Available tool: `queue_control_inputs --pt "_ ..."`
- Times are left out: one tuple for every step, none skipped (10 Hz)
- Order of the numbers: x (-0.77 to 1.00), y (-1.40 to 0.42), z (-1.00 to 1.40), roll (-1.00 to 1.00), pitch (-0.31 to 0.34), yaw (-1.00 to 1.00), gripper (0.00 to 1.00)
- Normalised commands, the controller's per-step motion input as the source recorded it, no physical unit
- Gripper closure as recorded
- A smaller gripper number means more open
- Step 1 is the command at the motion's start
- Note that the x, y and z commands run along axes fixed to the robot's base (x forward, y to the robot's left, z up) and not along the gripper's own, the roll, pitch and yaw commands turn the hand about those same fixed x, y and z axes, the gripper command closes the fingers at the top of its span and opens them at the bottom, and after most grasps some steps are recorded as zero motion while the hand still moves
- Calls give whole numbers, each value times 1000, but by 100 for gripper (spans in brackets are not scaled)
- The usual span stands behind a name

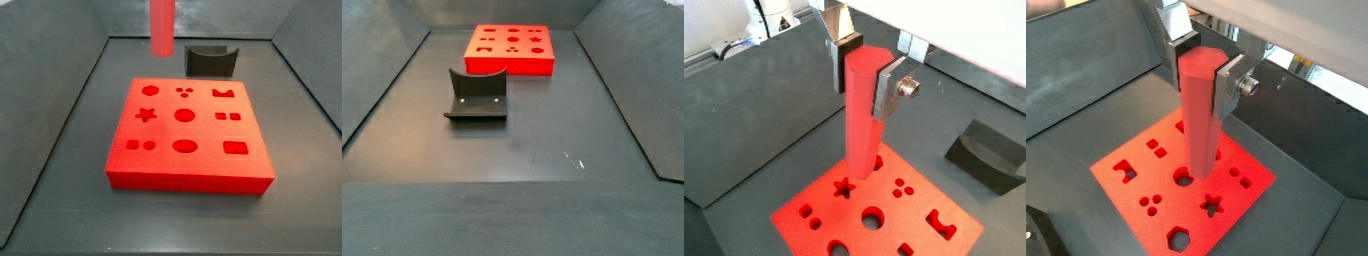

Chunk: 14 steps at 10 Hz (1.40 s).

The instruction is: Insert the hexagon object.

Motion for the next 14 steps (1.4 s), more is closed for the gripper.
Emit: queue_control_inputs --pt "-120 154 -223 -49 -69 0 100" --pt "-37 443 -300 0 0 0 100" --pt "-209 629 -346 21 0 -54 100" --pt "-257 611 -351 0 0 -97 100" --pt "-274 537 -346 1 0 -97 100" --pt "-151 303 -300 0 0 -9 100" --pt "-89 183 -240 0 0 -94 100" --pt "6 114 -251 -10 -33 -94 100" --pt "200 91 -254 -39 -51 -63 100" --pt "340 183 -397 -119 -87 -57 100" --pt "460 194 -491 -161 -154 -37 100" --pt "243 214 -326 -91 -126 -17 100" --pt "146 117 -134 0 0 0 100" --pt "0 0 -89 10 0 0 100"
